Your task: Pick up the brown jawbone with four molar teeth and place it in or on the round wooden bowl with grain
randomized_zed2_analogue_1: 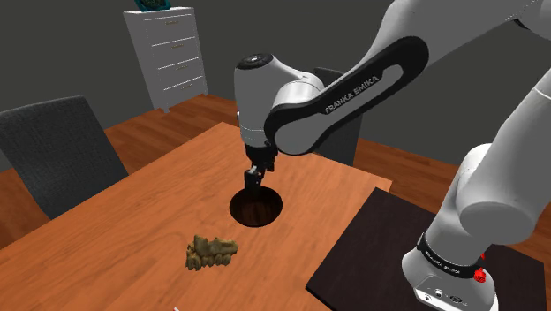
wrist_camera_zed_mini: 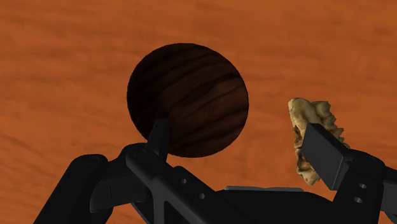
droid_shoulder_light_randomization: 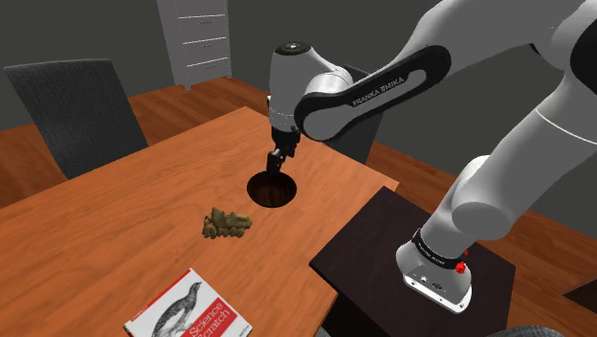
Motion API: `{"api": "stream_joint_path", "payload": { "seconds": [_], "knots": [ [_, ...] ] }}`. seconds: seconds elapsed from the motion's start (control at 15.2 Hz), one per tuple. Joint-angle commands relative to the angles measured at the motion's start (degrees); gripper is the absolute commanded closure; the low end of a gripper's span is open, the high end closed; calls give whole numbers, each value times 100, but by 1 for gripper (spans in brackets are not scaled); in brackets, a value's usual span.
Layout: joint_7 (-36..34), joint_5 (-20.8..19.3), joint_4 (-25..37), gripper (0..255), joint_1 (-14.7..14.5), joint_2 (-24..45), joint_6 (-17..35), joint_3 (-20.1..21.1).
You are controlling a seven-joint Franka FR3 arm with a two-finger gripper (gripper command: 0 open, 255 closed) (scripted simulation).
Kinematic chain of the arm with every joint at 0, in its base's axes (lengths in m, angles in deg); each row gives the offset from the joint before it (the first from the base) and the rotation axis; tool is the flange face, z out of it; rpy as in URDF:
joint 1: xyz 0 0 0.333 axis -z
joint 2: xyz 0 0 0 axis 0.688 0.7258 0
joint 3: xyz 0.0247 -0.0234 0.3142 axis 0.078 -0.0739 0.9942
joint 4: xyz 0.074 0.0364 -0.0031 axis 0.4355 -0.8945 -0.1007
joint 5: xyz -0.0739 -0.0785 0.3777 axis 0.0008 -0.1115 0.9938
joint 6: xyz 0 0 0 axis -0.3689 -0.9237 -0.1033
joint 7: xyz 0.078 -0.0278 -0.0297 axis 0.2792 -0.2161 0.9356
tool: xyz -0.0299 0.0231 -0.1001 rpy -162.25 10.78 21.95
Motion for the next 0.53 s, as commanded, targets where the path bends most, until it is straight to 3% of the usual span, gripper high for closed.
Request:
{"api": "stream_joint_path", "payload": {
  "seconds": [0.0,0.46],
  "knots": [
    [-264,-295,176,0,-16,443,264,110],
    [-1239,-1571,1104,0,-335,2049,796,136]
  ]
}}
